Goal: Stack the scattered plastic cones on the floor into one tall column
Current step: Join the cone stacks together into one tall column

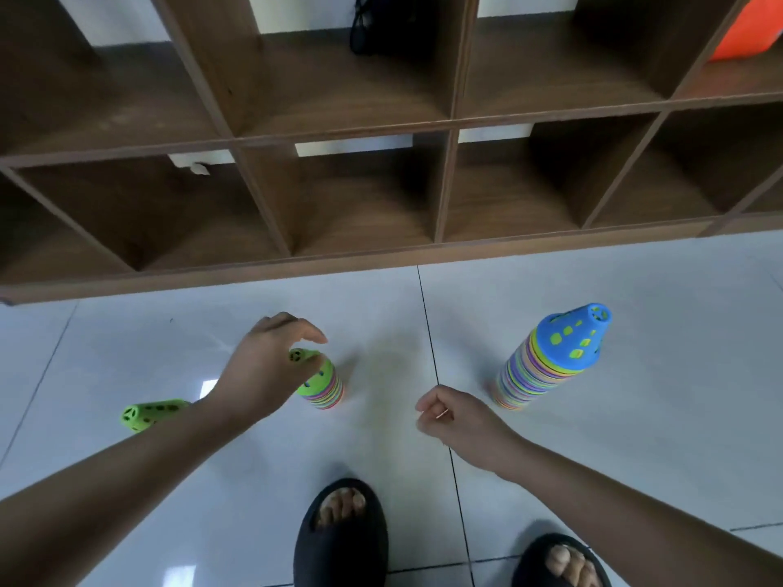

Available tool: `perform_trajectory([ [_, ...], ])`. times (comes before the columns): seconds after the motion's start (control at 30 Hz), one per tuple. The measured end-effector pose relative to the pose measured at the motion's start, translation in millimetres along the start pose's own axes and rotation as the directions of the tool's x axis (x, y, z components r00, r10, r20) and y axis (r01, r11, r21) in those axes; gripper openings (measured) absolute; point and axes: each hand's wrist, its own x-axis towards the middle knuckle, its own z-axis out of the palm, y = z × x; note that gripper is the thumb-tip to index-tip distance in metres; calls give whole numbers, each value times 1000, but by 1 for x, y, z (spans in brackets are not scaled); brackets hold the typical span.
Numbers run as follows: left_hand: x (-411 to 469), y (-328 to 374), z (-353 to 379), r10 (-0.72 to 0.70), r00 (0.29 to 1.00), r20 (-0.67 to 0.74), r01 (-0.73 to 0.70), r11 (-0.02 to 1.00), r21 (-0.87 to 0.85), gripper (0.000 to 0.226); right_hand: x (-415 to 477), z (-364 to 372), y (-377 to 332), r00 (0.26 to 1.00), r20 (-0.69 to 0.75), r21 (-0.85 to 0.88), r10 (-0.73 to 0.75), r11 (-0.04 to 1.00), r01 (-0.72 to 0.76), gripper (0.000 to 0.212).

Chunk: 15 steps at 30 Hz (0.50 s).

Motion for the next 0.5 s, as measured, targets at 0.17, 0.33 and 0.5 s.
perform_trajectory([
  [0.17,-19,-36,2,-16,1000,19,17,999,-40,33,37,23,-14,997,68,-58,19,998,-15,16],
  [0.33,-36,-57,-2,-97,994,-52,89,987,-132,28,66,43,-26,990,135,-102,42,994,-29,26],
  [0.5,-48,-73,1,-209,977,-43,200,966,-162,24,90,62,-43,968,239,-56,82,996,-71,42],
])
